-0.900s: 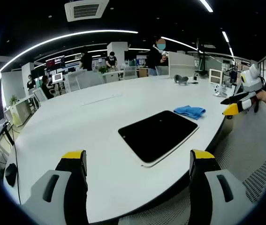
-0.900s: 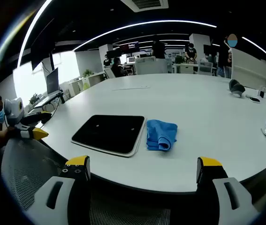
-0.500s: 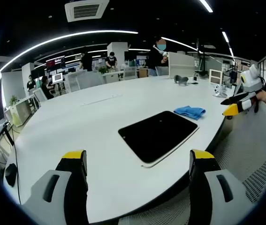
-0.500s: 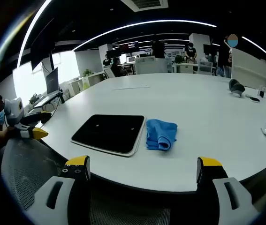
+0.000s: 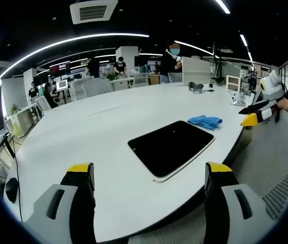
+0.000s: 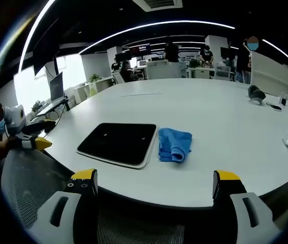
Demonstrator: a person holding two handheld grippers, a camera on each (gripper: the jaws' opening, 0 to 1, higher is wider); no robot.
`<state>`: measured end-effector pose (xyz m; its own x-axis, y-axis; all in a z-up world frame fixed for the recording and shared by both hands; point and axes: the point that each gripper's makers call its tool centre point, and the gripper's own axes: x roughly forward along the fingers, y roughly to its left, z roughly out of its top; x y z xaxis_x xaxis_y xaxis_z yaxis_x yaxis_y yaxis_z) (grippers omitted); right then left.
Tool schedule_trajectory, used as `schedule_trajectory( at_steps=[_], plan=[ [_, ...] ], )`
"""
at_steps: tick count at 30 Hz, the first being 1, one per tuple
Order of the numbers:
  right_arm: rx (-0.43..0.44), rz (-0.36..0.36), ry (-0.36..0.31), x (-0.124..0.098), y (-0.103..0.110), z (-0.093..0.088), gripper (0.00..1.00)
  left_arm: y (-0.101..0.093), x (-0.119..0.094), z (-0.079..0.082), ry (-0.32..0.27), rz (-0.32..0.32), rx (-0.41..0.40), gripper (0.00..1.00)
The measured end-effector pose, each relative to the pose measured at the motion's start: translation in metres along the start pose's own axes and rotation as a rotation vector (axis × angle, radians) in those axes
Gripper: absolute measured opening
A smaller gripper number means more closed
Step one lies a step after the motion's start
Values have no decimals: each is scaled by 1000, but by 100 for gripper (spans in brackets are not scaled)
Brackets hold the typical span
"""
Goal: Wipe the mirror surface with the cleaning cloth until all visible marks leave the cleaned area.
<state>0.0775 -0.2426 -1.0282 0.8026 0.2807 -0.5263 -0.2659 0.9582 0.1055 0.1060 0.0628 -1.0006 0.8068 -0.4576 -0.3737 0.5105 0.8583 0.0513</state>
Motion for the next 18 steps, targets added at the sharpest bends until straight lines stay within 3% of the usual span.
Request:
schedule_trajectory(
  at_steps=[18],
  plan=[
    [-4,2,14,1,1,-2,92,0,0,0,-2,-1,3,89]
  ],
)
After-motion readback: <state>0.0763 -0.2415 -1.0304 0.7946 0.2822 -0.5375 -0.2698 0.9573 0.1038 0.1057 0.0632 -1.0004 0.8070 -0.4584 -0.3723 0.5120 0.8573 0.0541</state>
